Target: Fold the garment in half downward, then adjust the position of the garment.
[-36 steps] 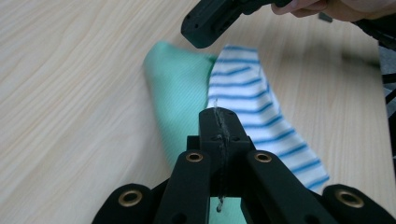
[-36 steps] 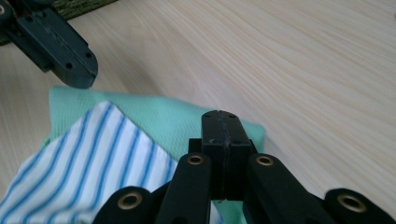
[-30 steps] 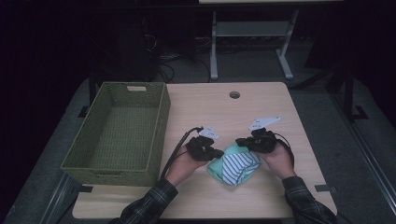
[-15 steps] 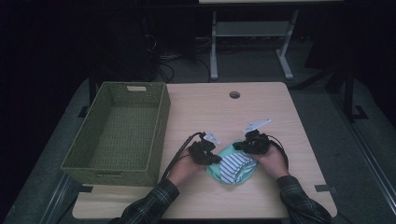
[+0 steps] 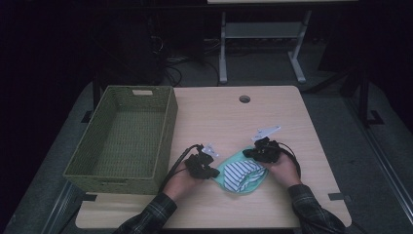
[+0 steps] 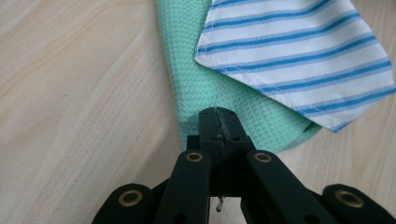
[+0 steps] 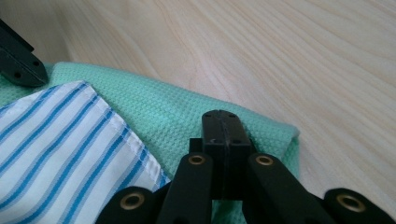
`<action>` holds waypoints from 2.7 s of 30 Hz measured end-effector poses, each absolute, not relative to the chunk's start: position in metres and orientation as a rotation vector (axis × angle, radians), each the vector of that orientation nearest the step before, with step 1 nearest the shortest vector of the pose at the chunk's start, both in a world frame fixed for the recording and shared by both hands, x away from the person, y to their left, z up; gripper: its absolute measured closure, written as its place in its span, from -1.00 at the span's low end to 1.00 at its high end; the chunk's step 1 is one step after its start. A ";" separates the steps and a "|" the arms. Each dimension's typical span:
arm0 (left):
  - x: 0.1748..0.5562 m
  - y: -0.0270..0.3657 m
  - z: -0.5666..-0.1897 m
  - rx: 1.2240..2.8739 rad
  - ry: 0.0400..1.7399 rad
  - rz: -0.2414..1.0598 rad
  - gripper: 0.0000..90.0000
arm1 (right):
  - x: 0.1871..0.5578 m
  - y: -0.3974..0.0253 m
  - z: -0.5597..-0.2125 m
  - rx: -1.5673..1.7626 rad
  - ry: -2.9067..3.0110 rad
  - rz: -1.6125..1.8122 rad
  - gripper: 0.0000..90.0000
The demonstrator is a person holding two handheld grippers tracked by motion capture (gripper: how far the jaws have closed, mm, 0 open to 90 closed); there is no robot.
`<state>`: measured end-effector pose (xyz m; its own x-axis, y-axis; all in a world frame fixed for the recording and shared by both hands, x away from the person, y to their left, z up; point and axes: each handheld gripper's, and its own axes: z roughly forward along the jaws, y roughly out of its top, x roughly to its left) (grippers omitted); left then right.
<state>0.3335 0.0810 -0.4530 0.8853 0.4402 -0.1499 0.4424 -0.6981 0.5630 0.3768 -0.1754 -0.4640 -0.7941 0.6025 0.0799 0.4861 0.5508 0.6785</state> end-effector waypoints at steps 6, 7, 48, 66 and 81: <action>0.336 0.079 -0.452 2.450 0.617 0.003 0.98 | 0.376 -0.180 -0.462 0.933 2.608 1.113 1.00; 0.336 0.079 -0.451 2.445 0.616 0.009 0.95 | 0.375 -0.182 -0.460 0.932 2.596 1.127 1.00; 0.327 0.068 -0.452 2.446 0.592 0.002 0.99 | 0.345 -0.226 -0.465 0.979 2.624 1.023 1.00; 0.379 0.073 -0.451 2.438 0.682 0.093 0.99 | 0.303 -0.211 -0.466 0.861 2.717 1.090 1.00; 0.398 0.072 -0.448 2.388 0.708 0.095 0.99 | 0.294 -0.202 -0.452 0.780 2.690 1.151 1.00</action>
